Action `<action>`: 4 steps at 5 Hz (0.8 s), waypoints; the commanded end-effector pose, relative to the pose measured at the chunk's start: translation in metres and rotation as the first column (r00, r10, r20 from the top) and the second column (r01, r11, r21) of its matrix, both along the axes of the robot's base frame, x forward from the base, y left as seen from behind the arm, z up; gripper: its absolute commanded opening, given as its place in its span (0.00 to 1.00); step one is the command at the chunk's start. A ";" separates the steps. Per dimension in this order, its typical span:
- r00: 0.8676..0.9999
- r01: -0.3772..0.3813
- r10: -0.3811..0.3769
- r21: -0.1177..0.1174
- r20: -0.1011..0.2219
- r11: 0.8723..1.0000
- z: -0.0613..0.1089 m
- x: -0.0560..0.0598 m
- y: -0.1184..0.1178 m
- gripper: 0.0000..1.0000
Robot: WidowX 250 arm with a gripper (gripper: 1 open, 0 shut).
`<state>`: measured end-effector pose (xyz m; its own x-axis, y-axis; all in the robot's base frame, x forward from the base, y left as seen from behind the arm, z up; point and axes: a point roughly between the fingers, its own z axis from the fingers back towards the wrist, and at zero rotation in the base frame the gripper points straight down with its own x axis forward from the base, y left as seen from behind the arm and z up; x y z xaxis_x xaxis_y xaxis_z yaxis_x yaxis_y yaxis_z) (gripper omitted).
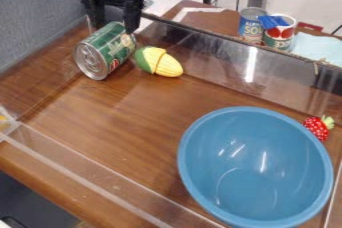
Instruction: Put the strawberry into the blue bowl
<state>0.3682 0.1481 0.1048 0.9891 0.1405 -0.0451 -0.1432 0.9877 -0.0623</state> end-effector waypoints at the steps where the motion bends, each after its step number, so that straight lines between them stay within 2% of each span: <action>1: 0.995 0.017 -0.020 0.029 0.100 0.999 0.049 -0.004 -0.002 1.00; 2: 0.993 0.001 -0.004 0.023 0.115 1.000 0.056 -0.006 -0.011 1.00; 3: 0.993 -0.015 0.012 0.021 0.116 1.000 0.052 -0.003 -0.017 1.00; 4: 0.993 -0.035 0.032 0.029 0.111 0.999 0.043 0.005 -0.021 1.00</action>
<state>0.3696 0.1285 0.1229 0.9836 0.1805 0.0011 -0.1800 0.9815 -0.0646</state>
